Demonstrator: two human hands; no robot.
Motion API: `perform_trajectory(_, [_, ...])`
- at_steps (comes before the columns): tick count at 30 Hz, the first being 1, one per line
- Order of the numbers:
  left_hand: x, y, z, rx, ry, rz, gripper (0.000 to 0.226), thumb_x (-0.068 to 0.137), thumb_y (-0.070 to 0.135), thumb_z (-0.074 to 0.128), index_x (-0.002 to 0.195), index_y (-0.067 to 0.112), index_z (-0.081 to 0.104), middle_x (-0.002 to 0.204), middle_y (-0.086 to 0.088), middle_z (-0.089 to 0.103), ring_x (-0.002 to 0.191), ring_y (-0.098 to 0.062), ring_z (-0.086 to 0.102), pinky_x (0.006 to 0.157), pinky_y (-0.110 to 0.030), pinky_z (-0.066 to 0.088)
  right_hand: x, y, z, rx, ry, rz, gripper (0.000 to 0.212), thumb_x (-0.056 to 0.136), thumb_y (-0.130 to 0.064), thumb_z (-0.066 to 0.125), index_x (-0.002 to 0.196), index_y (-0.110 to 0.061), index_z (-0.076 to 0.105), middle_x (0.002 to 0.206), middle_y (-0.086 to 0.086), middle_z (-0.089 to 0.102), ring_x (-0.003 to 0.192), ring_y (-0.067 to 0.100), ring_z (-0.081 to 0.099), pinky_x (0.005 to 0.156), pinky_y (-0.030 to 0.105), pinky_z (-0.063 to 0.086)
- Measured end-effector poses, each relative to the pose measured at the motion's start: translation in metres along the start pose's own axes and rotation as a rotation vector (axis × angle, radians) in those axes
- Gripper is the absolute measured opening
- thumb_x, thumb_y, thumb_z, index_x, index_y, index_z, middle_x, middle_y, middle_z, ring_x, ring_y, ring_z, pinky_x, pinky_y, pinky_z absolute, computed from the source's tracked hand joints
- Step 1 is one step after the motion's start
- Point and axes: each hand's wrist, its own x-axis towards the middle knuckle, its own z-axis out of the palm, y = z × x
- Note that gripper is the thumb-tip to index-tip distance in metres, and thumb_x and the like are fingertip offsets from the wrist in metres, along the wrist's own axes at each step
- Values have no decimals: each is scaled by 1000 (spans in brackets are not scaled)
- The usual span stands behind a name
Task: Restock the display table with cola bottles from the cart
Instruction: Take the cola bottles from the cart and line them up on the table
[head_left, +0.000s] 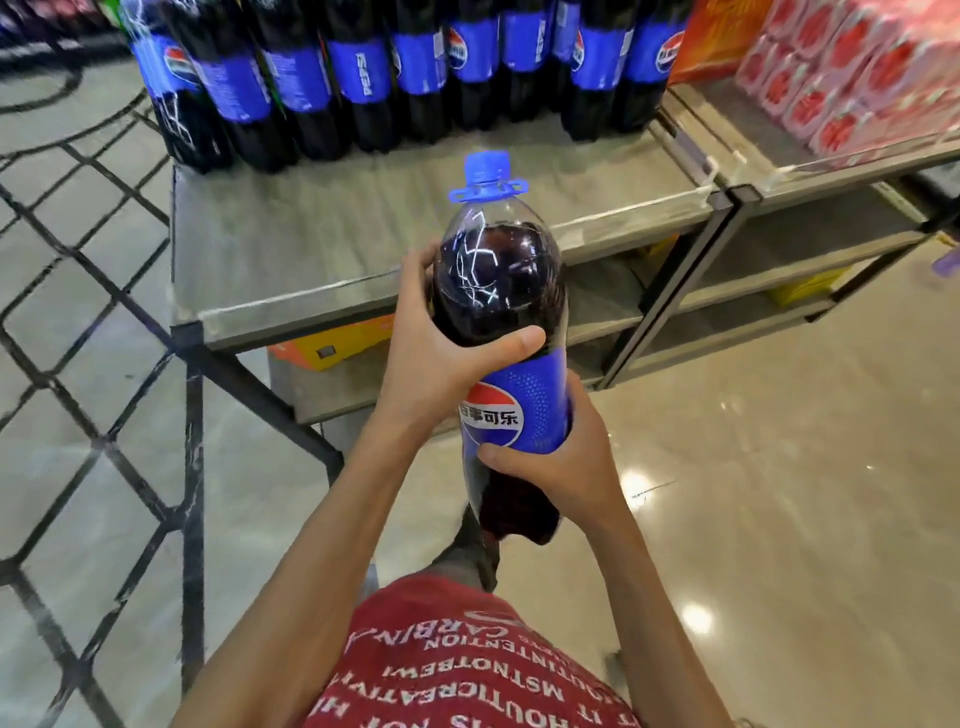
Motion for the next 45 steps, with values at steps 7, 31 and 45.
perform_trajectory(7, [134, -3, 29, -38, 30, 9, 101, 54, 28, 94, 139, 12, 42, 132, 1, 61, 116, -8, 64, 99, -30, 54, 137, -24, -18, 8, -19, -22, 95, 49, -51, 96, 132, -34, 54, 116, -12, 71, 103, 13, 71, 86, 42, 62])
perform_trajectory(31, [444, -24, 150, 30, 148, 88, 107, 47, 37, 91, 138, 14, 38, 129, 5, 57, 117, 1, 60, 98, -16, 46, 499, -39, -109, -12, -190, -90, 94, 46, -38, 97, 129, -29, 55, 115, -9, 72, 102, 14, 71, 90, 45, 59])
perform_trajectory(45, [537, -69, 164, 286, -39, 111, 112, 49, 13, 101, 139, 28, 35, 135, 11, 52, 130, -7, 52, 114, -38, 41, 613, -2, -95, -23, -152, -103, 93, 48, -30, 99, 120, -29, 41, 114, -19, 64, 105, 8, 67, 92, 46, 57])
